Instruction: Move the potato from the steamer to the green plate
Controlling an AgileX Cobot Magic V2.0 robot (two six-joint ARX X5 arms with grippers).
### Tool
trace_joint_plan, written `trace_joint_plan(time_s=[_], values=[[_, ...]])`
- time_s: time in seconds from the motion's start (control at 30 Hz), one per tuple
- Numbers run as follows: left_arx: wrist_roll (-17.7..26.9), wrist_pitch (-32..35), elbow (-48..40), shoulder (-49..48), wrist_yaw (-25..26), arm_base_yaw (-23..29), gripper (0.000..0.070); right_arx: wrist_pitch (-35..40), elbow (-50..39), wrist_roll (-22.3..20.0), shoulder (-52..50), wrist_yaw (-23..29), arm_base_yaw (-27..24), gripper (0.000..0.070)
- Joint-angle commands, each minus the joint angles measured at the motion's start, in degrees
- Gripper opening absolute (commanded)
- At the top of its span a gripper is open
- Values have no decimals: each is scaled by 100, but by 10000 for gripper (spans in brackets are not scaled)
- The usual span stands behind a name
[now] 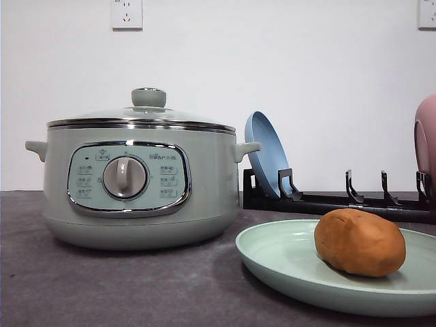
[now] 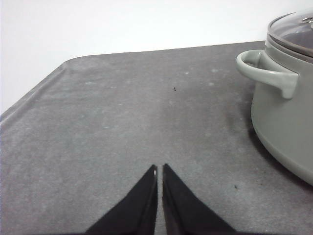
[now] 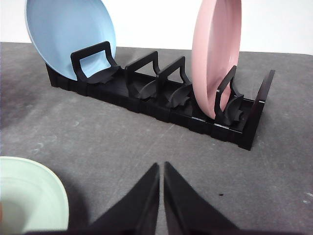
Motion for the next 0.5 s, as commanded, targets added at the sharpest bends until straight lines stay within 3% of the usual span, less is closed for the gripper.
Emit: trace_joint_plan(time_s=[0.0, 0.47], values=[[28, -36, -116, -9, -13, 15, 11, 42, -24, -15, -9, 0, -2, 1], [28, -37, -116, -9, -13, 15, 11, 42, -24, -14, -9, 0, -2, 1]])
